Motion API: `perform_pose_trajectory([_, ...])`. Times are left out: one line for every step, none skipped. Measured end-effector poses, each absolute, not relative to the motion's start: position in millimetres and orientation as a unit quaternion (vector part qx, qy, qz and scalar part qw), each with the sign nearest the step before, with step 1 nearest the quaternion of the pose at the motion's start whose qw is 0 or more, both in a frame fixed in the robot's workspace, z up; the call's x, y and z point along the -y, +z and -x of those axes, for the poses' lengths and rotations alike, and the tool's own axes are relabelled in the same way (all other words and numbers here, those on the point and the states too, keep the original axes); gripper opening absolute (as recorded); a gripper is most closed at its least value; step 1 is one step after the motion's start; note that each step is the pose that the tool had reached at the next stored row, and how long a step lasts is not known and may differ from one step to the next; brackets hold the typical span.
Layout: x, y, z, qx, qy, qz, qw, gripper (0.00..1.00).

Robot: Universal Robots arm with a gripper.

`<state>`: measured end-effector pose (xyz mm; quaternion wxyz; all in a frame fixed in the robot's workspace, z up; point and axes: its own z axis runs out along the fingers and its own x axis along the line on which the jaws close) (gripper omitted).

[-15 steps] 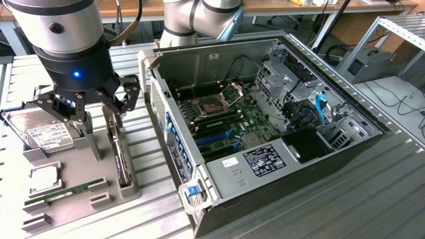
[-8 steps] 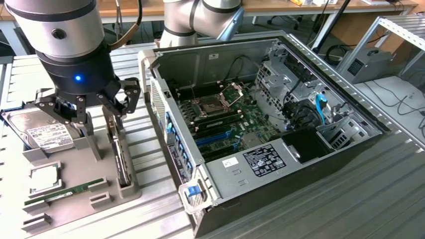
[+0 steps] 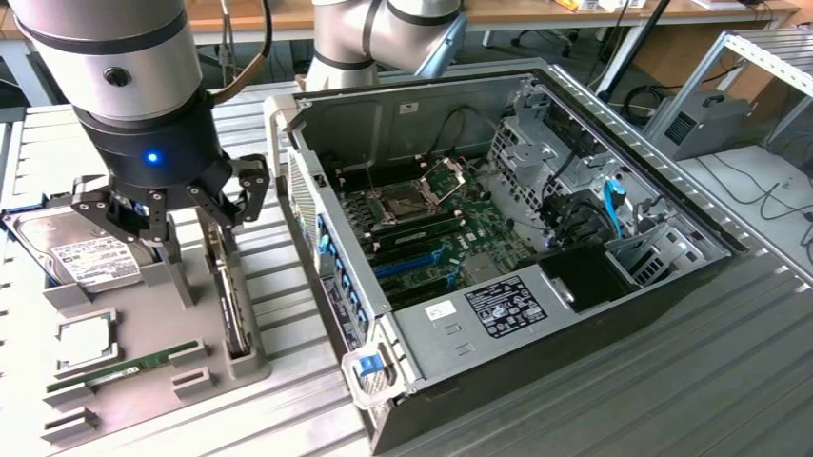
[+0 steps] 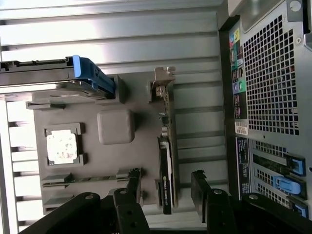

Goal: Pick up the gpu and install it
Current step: 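Pick up the gpu and move the gpu toward the slot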

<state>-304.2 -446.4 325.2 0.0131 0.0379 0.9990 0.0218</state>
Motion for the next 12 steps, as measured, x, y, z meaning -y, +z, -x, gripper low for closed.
perform_pose_trajectory([446.4, 324.4, 304.2, -0.999, 0.022, -0.038, 0.013, 0.54])
perform_pose_trajectory([446.4, 323.2, 304.2, -0.999, 0.022, -0.038, 0.013, 0.54])
perform_pose_trajectory([446.5, 322.5, 304.2, -0.999, 0.022, -0.038, 0.013, 0.54])
perform_pose_trajectory([446.4, 321.7, 304.2, -0.999, 0.022, -0.038, 0.013, 0.54])
perform_pose_trajectory([446.5, 321.0, 304.2, -0.999, 0.022, -0.038, 0.013, 0.54])
perform_pose_trajectory([446.4, 320.2, 304.2, -0.999, 0.022, -0.038, 0.013, 0.54])
perform_pose_trajectory([446.4, 319.3, 304.2, -0.999, 0.022, -0.038, 0.013, 0.54])
perform_pose_trajectory([446.4, 318.7, 304.2, -0.999, 0.022, -0.038, 0.013, 0.54])
perform_pose_trajectory([446.4, 317.8, 304.2, -0.999, 0.022, -0.038, 0.013, 0.54])
perform_pose_trajectory([446.4, 317.1, 304.2, -0.999, 0.022, -0.038, 0.013, 0.54])
perform_pose_trajectory([446.4, 316.4, 304.2, -0.999, 0.022, -0.038, 0.013, 0.54])
perform_pose_trajectory([446.5, 315.5, 304.2, -0.999, 0.022, -0.038, 0.013, 0.54])
